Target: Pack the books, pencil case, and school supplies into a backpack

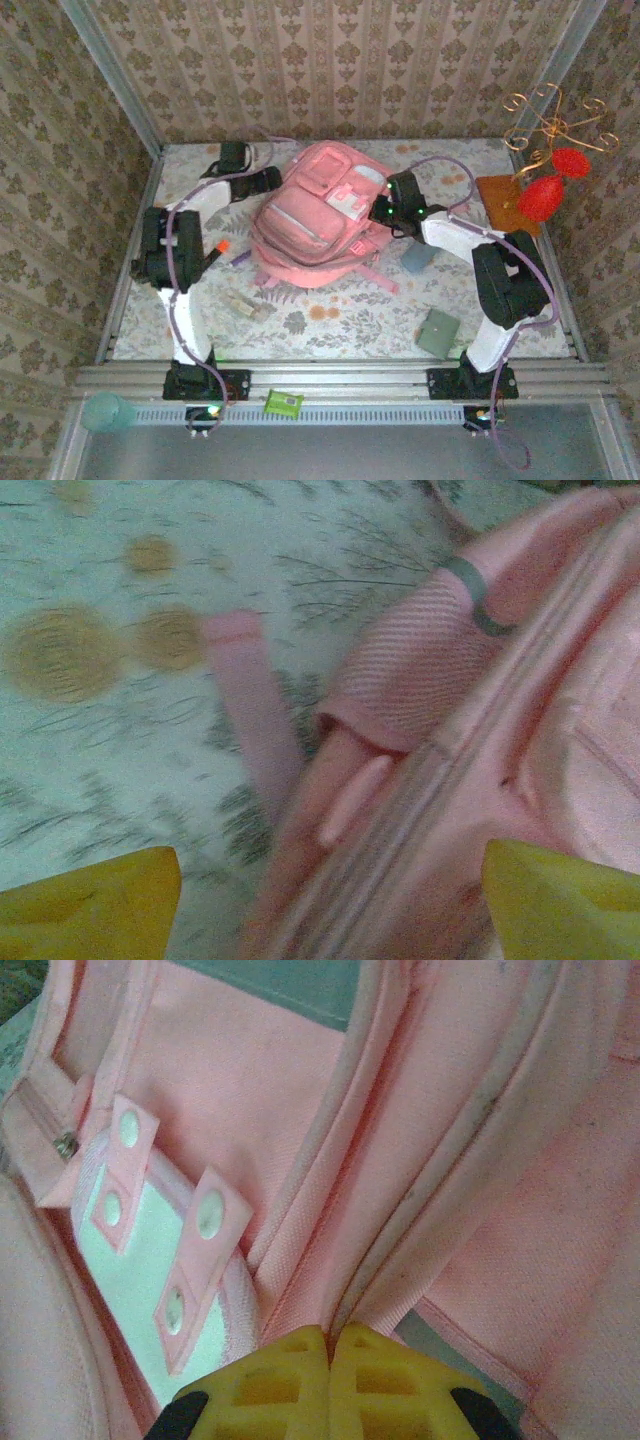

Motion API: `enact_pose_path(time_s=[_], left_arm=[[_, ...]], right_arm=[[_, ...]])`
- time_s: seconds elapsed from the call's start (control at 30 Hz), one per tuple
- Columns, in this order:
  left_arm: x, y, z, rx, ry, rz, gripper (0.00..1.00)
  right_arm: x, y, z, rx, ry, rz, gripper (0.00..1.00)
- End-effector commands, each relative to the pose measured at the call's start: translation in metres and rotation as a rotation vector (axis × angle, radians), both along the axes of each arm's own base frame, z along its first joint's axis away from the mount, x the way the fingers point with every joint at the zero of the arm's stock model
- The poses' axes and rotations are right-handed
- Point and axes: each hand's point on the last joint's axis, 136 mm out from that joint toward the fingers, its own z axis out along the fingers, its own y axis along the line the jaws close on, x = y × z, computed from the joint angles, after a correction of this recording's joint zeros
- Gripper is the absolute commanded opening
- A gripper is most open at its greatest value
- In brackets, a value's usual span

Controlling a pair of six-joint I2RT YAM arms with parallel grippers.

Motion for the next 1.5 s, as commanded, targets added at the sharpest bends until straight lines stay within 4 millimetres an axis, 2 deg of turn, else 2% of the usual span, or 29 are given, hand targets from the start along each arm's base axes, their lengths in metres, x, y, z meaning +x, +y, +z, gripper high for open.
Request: enact_pose_path(time_s=[0.0,0.1,0.2,0.3,0.4,0.5,0.57,0.63,0.73,0.77,0.93,0.97,1.03,1.13,1.2,1.47], left_arm=[[-0.011,0.02,0.034,0.004,-0.085,0.056,0.8],[-0.037,0.024,0.03,-0.002,-0.057,0.063,0.8],[-0.067,0.022,0.018,-0.065,-0.021,0.074,0.74],[-0.102,0.018,0.004,-0.094,0.034,0.059,0.64],[-0.134,0.027,-0.019,-0.11,0.104,0.102,0.52],[-0.156,0.011,-0.03,-0.214,0.152,0.077,0.4],[-0.172,0.006,-0.038,-0.211,0.186,0.063,0.36],[-0.184,0.022,-0.043,-0.135,0.171,0.104,0.35],[-0.196,0.055,-0.04,0.041,0.105,0.159,0.4],[-0.199,0.06,-0.04,0.075,0.103,0.156,0.41],[-0.216,0.059,-0.041,0.105,0.123,0.114,0.5],[-0.22,0.061,-0.043,0.123,0.126,0.121,0.54],[-0.228,0.064,-0.044,0.145,0.123,0.127,0.56],[-0.234,0.057,-0.049,0.128,0.135,0.092,0.56],[-0.238,0.047,-0.053,0.119,0.163,0.051,0.52],[-0.249,0.02,-0.07,0.193,0.211,-0.102,0.44]], right_arm=[[0.008,-0.016,0.017,-0.041,-0.075,-0.056,0.0],[0.013,-0.012,0.018,0.001,-0.096,-0.07,0.0],[0.021,-0.017,0.023,-0.014,-0.114,-0.093,0.0],[0.028,-0.015,0.029,0.015,-0.13,-0.094,0.0],[0.031,-0.008,0.027,0.02,-0.125,-0.075,0.0],[0.03,-0.007,0.021,0.029,-0.118,-0.076,0.0],[0.03,-0.005,0.019,0.03,-0.113,-0.07,0.0],[0.029,-0.005,0.021,0.026,-0.117,-0.06,0.0],[0.031,-0.004,0.021,0.009,-0.113,-0.044,0.0],[0.032,-0.004,0.021,0.006,-0.111,-0.041,0.0],[0.04,0.0,0.02,0.006,-0.107,-0.03,0.0],[0.043,-0.001,0.021,0.003,-0.11,-0.033,0.0],[0.049,-0.005,0.021,-0.01,-0.112,-0.045,0.0],[0.06,-0.013,0.028,0.033,-0.125,-0.07,0.0],[0.064,-0.011,0.035,0.055,-0.134,-0.064,0.0],[0.063,-0.007,0.041,0.065,-0.138,-0.049,0.0]])
